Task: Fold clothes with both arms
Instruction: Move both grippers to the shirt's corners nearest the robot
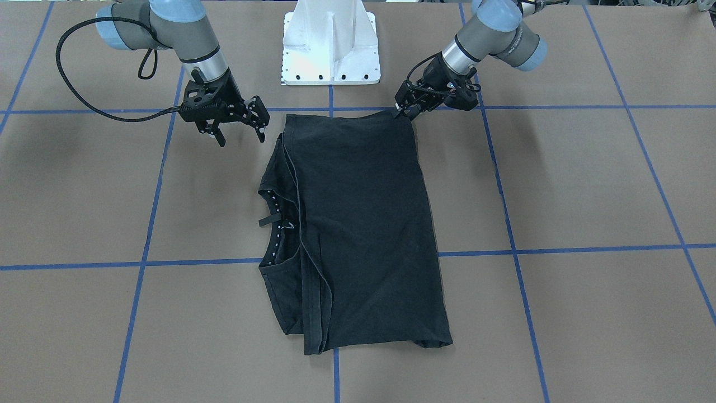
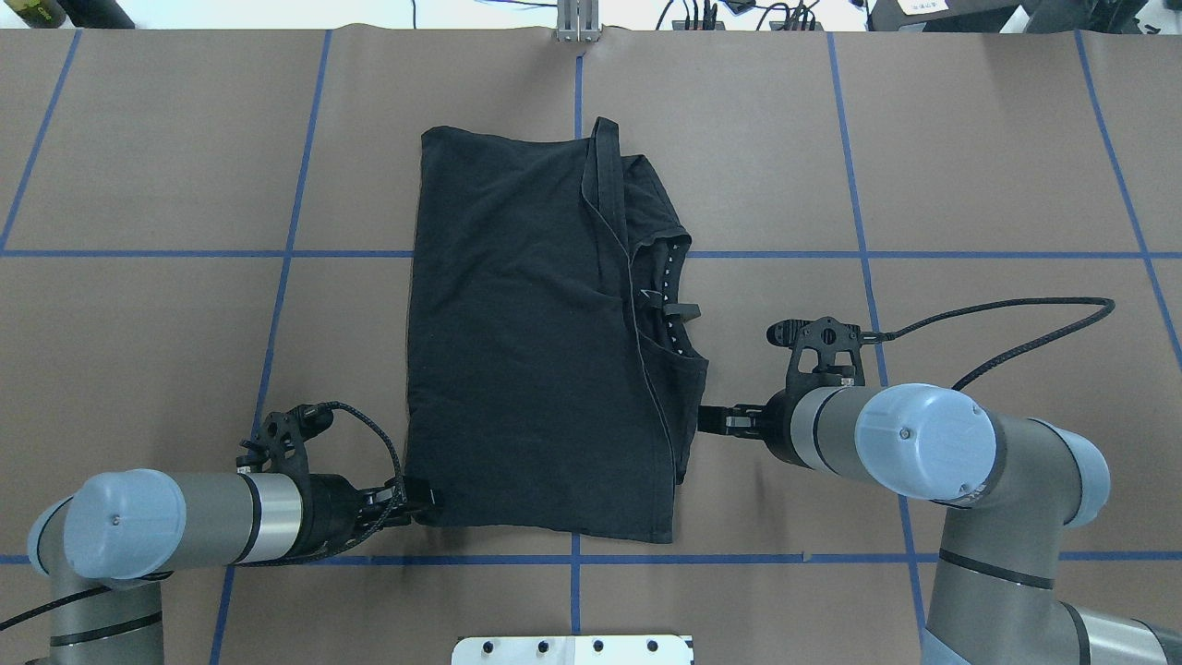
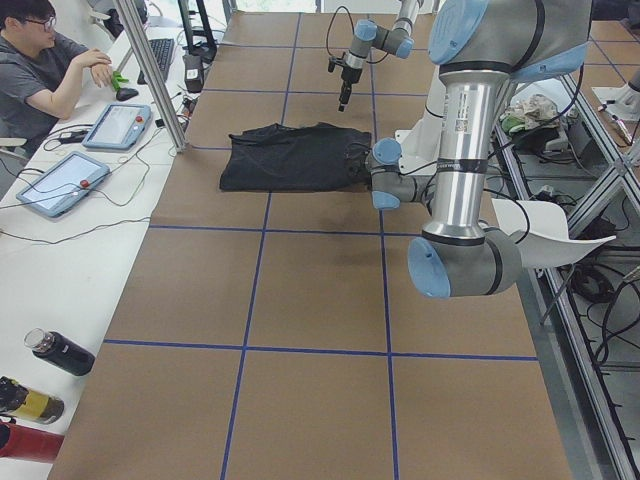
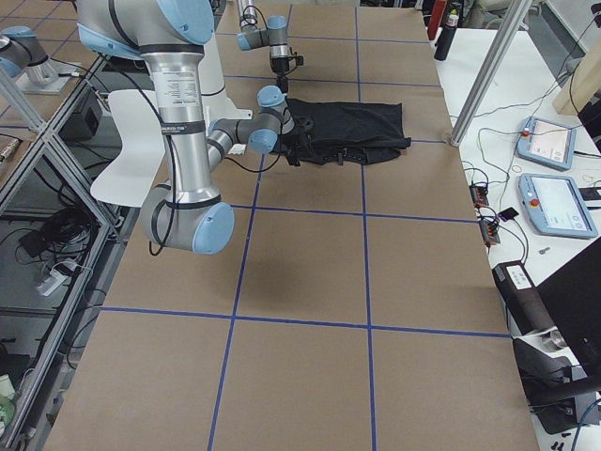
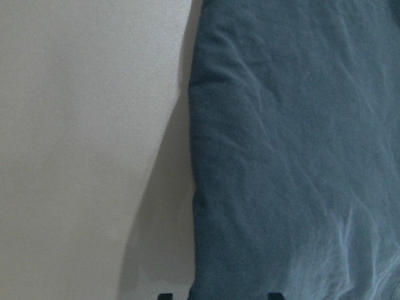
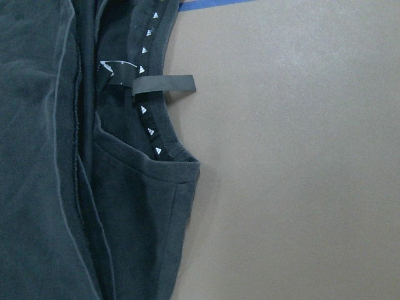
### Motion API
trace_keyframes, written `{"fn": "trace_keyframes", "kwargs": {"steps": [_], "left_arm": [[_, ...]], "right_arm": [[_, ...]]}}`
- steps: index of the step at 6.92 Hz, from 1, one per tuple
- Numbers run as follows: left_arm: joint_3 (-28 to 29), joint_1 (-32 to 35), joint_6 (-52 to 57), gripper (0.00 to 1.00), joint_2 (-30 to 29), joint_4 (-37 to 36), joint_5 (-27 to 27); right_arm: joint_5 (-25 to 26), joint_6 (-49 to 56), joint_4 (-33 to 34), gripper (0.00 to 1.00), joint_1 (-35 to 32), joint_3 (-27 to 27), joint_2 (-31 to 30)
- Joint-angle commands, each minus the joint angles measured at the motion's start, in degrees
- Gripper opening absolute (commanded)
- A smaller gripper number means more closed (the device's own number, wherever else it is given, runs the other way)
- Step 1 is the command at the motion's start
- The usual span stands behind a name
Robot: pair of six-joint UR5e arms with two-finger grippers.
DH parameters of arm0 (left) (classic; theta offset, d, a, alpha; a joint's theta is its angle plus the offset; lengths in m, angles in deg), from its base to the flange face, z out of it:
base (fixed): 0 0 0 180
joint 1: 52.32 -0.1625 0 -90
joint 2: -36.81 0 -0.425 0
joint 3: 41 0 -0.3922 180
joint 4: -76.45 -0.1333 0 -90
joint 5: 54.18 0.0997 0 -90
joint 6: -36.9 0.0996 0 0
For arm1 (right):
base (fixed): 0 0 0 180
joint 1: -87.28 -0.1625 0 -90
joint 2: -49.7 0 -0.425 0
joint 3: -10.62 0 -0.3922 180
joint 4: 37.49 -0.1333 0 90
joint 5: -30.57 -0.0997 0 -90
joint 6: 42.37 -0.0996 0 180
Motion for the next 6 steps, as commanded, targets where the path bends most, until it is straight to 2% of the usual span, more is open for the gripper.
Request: {"fn": "trace_keyframes", "kwargs": {"steps": [1, 3, 4, 6], "left_arm": [[0.53, 0.00, 0.10, 0.41, -0.64, 0.05, -0.02], [0.53, 0.09, 0.11, 0.04, -0.46, -0.03, -0.02], [0.45, 0.09, 0.11, 0.00, -0.46, -0.03, -0.02], [0.44, 0.09, 0.11, 0.00, -0.46, -0.12, -0.20]], "right_arm": [[0.00, 0.00, 0.00, 1.00, -0.03, 0.00, -0.10], [0.00, 0.09, 0.00, 1.00, 0.15, -0.35, -0.01], [0.17, -0.09, -0.26, 1.00, 0.50, -1.75, 0.25], [3.32, -5.14, -0.44, 0.97, 1.72, -4.38, 3.04]]}}
